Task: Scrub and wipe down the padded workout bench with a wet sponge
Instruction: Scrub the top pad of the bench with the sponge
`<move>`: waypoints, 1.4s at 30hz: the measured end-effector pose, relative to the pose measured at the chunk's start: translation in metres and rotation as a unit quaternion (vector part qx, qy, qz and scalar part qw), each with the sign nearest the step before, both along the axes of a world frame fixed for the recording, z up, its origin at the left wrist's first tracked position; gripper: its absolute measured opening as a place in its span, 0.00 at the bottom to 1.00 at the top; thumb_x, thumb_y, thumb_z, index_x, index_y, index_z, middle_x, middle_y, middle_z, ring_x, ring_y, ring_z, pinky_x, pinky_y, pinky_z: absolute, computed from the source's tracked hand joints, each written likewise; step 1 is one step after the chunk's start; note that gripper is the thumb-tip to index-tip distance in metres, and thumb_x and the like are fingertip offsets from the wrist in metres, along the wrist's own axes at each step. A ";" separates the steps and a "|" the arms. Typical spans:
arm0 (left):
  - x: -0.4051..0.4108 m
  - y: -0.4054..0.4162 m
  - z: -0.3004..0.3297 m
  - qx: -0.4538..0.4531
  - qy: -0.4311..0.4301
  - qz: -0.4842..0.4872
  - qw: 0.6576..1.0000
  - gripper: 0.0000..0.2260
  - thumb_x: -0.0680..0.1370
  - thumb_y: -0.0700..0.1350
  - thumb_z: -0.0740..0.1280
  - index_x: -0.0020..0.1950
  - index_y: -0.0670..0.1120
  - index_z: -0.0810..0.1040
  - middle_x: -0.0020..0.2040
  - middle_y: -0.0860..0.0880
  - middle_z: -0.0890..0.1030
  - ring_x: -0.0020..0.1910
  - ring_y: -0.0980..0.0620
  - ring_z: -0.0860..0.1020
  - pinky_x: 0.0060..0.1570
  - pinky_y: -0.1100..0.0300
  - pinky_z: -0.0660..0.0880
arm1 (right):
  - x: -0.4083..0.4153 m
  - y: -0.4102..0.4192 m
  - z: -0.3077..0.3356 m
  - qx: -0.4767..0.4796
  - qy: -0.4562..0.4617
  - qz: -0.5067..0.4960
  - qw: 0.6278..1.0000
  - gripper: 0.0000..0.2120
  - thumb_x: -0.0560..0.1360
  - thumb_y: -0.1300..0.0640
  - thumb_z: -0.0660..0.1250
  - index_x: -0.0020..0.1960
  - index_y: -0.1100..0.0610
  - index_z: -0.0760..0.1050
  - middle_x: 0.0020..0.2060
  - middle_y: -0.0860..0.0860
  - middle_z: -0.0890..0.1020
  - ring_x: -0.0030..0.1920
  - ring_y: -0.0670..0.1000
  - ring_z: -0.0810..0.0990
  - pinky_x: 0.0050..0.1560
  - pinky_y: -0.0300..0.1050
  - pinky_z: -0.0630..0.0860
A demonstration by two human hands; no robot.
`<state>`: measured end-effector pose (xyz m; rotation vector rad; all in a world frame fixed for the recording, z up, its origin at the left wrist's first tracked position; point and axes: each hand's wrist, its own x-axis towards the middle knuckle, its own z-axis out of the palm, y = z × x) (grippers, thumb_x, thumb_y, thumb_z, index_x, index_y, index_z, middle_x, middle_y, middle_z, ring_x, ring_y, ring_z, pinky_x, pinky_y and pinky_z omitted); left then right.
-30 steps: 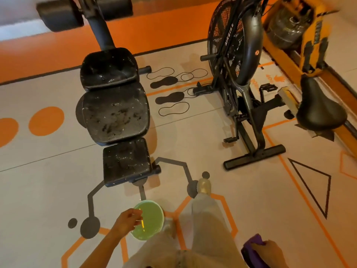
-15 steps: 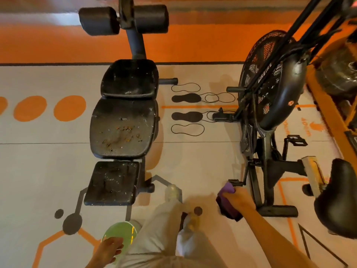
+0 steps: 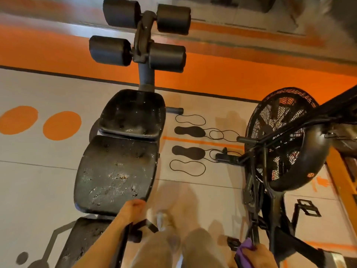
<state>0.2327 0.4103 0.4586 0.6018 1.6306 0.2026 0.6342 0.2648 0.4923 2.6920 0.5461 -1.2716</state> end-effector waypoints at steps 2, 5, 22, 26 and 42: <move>0.009 0.038 0.016 0.019 -0.027 -0.003 0.999 0.11 0.82 0.35 0.58 0.42 0.40 0.76 0.33 0.44 0.82 0.40 0.45 0.77 0.41 0.59 0.76 | 0.019 0.015 -0.030 -0.014 0.026 0.000 1.000 0.18 0.64 0.47 0.75 0.46 0.60 0.84 0.43 0.57 0.85 0.49 0.57 0.82 0.59 0.48 0.76; 0.021 0.080 0.023 0.053 -0.047 -0.017 0.997 0.13 0.81 0.30 0.57 0.43 0.41 0.76 0.34 0.43 0.81 0.33 0.50 0.79 0.30 0.68 0.75 | 0.003 0.076 -0.007 -0.010 0.007 0.039 0.999 0.22 0.71 0.45 0.70 0.55 0.61 0.81 0.54 0.59 0.82 0.58 0.58 0.79 0.62 0.45 0.73; 0.047 0.295 -0.004 0.066 0.053 0.001 0.996 0.06 0.81 0.42 0.64 0.50 0.51 0.79 0.54 0.42 0.83 0.55 0.43 0.81 0.54 0.54 0.76 | -0.089 0.464 -0.044 0.070 0.091 0.320 0.940 0.16 0.77 0.40 0.61 0.44 0.53 0.76 0.44 0.53 0.83 0.47 0.53 0.81 0.47 0.45 0.78; 0.048 0.338 -0.017 0.078 0.074 0.004 0.994 0.06 0.81 0.43 0.64 0.55 0.50 0.79 0.52 0.46 0.83 0.54 0.45 0.80 0.54 0.55 0.75 | -0.114 0.543 -0.045 0.116 0.099 0.329 0.932 0.19 0.79 0.42 0.58 0.41 0.55 0.75 0.35 0.50 0.78 0.40 0.51 0.78 0.40 0.40 0.71; 0.031 0.480 -0.113 0.266 0.216 -0.069 0.937 0.15 0.80 0.40 0.64 0.67 0.47 0.74 0.66 0.48 0.70 0.64 0.48 0.69 0.64 0.55 0.69 | -0.221 0.715 -0.138 0.289 0.216 0.221 0.906 0.16 0.82 0.50 0.55 0.66 0.57 0.64 0.52 0.50 0.71 0.52 0.49 0.74 0.49 0.45 0.76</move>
